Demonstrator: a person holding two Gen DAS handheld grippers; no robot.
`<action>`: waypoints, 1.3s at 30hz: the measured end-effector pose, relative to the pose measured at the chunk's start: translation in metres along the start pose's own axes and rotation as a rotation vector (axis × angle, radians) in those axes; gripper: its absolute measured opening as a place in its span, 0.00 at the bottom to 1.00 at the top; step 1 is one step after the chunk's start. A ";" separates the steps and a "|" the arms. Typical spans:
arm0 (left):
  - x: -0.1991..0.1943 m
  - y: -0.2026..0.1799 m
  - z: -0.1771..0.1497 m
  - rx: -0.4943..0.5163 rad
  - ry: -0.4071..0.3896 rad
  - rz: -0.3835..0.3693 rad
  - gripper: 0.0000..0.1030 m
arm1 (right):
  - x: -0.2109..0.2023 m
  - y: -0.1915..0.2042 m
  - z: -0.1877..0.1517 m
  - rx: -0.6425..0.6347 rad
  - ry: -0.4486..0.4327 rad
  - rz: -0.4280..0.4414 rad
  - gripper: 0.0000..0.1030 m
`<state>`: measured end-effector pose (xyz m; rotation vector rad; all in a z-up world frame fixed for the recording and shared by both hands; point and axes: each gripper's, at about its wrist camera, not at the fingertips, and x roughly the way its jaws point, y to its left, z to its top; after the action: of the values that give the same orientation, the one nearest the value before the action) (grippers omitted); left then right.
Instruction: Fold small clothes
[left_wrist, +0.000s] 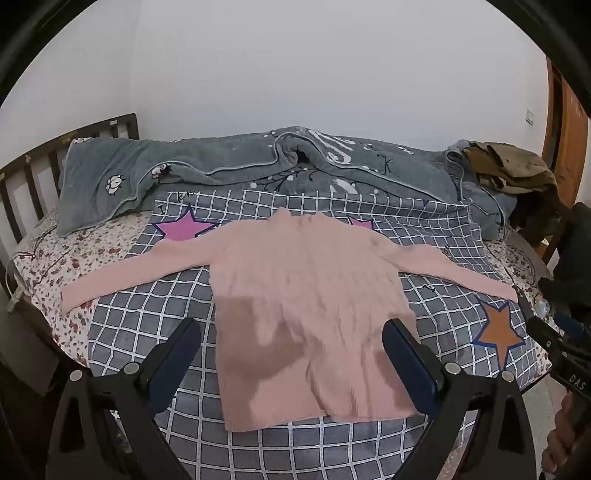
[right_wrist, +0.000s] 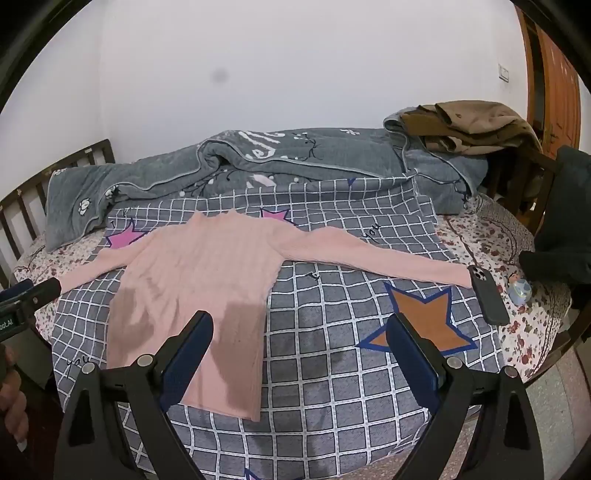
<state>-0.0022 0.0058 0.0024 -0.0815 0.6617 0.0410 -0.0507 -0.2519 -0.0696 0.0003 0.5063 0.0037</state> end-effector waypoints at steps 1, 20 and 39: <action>0.000 0.001 0.001 -0.001 0.001 0.000 0.96 | 0.001 0.000 -0.002 -0.001 0.001 -0.001 0.91; -0.001 0.002 -0.001 -0.010 0.007 -0.013 0.96 | -0.002 0.003 -0.001 -0.004 -0.005 0.002 0.91; 0.000 0.004 -0.001 -0.015 0.012 -0.019 0.96 | -0.002 0.011 0.000 -0.013 -0.005 0.003 0.91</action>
<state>-0.0032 0.0092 0.0014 -0.1028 0.6723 0.0277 -0.0527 -0.2414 -0.0684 -0.0113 0.5010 0.0102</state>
